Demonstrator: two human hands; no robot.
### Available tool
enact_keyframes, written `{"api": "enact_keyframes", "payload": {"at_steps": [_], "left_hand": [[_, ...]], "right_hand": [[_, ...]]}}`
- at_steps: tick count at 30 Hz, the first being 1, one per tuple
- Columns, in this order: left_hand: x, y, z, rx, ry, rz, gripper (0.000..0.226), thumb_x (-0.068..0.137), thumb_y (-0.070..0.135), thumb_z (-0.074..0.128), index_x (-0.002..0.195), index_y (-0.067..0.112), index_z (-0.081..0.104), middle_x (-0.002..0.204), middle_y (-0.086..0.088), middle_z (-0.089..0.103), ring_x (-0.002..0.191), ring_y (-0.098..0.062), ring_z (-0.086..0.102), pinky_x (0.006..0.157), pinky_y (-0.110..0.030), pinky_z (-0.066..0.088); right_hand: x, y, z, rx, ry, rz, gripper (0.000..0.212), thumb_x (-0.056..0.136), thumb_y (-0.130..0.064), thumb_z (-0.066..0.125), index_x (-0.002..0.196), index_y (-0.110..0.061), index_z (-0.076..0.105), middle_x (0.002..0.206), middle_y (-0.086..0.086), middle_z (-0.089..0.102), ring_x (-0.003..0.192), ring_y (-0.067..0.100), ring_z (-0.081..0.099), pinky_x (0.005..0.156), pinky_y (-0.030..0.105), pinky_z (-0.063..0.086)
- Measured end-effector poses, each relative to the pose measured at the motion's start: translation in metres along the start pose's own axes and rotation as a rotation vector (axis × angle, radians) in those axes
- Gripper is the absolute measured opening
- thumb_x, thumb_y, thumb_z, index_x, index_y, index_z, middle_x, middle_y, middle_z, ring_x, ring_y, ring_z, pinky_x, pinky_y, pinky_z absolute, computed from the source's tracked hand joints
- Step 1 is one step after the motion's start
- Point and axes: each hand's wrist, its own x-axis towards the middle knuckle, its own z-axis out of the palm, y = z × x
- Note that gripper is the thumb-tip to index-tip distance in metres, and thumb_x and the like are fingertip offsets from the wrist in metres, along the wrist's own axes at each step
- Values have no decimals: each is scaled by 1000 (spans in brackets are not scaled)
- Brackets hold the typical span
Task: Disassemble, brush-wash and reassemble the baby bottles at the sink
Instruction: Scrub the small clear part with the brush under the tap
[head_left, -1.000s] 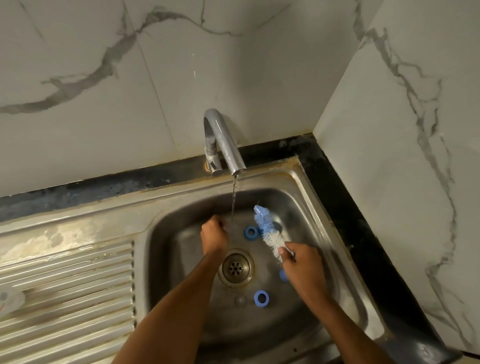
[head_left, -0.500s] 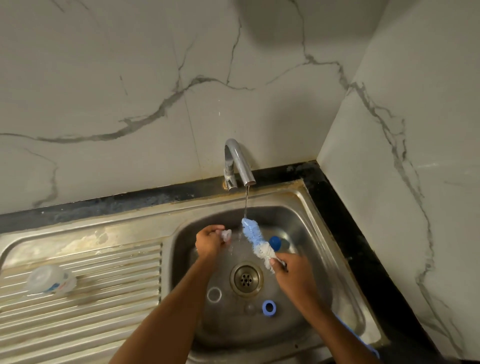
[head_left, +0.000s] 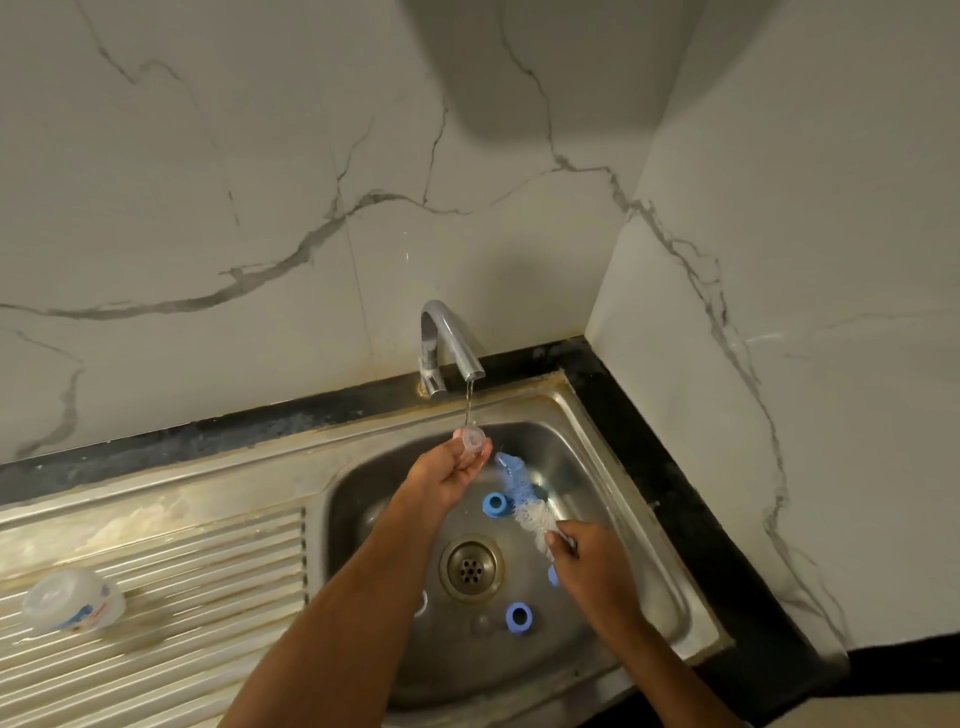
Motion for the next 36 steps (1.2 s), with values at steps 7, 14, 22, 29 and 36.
{"api": "enact_keyframes", "payload": {"at_steps": [7, 14, 22, 29, 36], "left_hand": [[-8, 7, -32, 123, 141, 11, 24, 99, 10, 61, 119, -3, 62, 117, -18, 68, 106, -25, 68, 93, -36, 57], [-23, 28, -69, 437, 287, 255, 15, 90, 12, 74, 101, 3, 70, 100, -17, 75, 88, -25, 75, 81, -31, 62], [-37, 34, -72, 512, 238, 159, 18, 93, 8, 68, 110, 0, 66, 99, -17, 72, 81, -20, 73, 77, -30, 63], [-42, 35, -63, 531, 148, 127, 23, 95, -5, 59, 117, -7, 64, 102, -21, 72, 85, -25, 73, 64, -31, 60], [-44, 41, -43, 454, 4, 128, 25, 97, -5, 52, 115, 2, 68, 115, -19, 71, 103, -28, 71, 79, -37, 61]], "right_hand": [[-16, -19, 4, -123, 50, -39, 24, 98, -36, 57, 81, -22, 67, 69, -8, 64, 66, 3, 61, 59, 15, 46], [-16, -25, 26, -250, 25, -231, 37, 97, -44, 54, 70, -21, 62, 58, -7, 59, 55, 6, 57, 56, 23, 52], [-20, -48, 46, -301, 77, -471, 21, 95, -31, 63, 76, -23, 66, 58, -11, 58, 50, 2, 53, 50, 11, 43], [-5, -35, 31, -632, 152, -813, 19, 74, -12, 77, 92, -15, 73, 64, -1, 67, 47, 13, 60, 43, 22, 48], [21, -72, 12, 717, -370, 343, 13, 91, -11, 66, 81, -6, 73, 54, 6, 45, 41, 10, 32, 38, 24, 23]]}}
